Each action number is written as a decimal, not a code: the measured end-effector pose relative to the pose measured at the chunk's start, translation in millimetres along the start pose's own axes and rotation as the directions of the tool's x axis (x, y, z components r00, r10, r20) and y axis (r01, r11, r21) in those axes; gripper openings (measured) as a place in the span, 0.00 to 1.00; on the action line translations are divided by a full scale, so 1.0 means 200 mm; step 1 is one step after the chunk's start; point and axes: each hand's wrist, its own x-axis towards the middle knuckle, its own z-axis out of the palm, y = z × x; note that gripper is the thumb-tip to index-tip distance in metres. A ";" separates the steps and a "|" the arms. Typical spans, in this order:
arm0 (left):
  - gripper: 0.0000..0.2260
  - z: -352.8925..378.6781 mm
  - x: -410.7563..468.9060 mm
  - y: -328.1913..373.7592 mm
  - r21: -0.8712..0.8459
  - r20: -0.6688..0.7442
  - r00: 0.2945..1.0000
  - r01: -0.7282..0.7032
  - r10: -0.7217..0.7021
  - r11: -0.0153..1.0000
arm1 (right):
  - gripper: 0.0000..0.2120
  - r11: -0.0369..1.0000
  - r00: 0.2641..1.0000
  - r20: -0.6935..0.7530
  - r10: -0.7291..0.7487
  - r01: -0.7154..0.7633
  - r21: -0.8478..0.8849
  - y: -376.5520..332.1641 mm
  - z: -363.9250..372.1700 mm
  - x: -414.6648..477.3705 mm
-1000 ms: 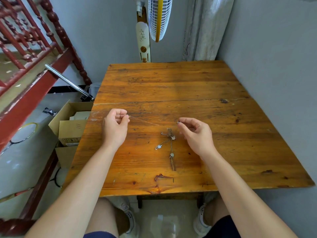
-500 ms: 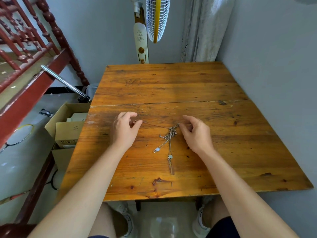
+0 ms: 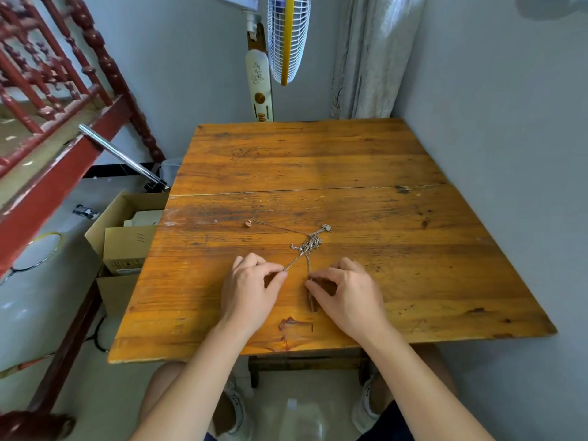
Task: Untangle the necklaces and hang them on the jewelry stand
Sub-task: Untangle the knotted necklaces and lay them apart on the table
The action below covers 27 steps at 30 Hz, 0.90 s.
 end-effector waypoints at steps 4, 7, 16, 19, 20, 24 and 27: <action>0.03 -0.07 -0.08 -0.07 0.042 -0.032 0.998 0.046 -0.045 0.998 | 0.11 0.998 1.000 -0.002 0.025 -0.025 0.062 0.01 -0.02 -0.06; 0.02 -0.14 -0.13 -0.14 0.076 -0.063 0.995 0.076 -0.071 0.994 | 0.09 0.994 0.999 0.004 0.034 -0.034 0.107 0.02 -0.04 -0.10; 0.01 -0.25 -0.18 -0.23 0.142 -0.082 0.974 0.223 -0.213 0.964 | 0.08 0.992 0.998 0.064 0.003 -0.011 0.126 0.03 -0.09 -0.16; 0.01 -0.24 -0.17 -0.21 0.142 -0.088 0.974 0.220 -0.209 0.965 | 0.11 0.995 0.996 0.081 -0.022 0.014 0.100 0.02 -0.10 -0.14; 0.01 -0.23 -0.15 -0.20 0.126 -0.092 0.976 0.208 -0.197 0.970 | 0.10 0.994 0.998 0.063 -0.026 0.019 0.108 0.03 -0.10 -0.12; 0.05 -0.16 -0.07 -0.13 0.067 -0.053 0.995 0.083 -0.080 0.994 | 0.12 0.995 0.999 0.018 -0.032 0.030 0.097 0.05 -0.07 0.02; 0.07 -0.10 -0.01 -0.10 0.052 -0.020 0.999 0.035 -0.034 0.998 | 0.14 0.996 0.998 0.036 -0.048 0.045 0.072 0.05 -0.05 0.15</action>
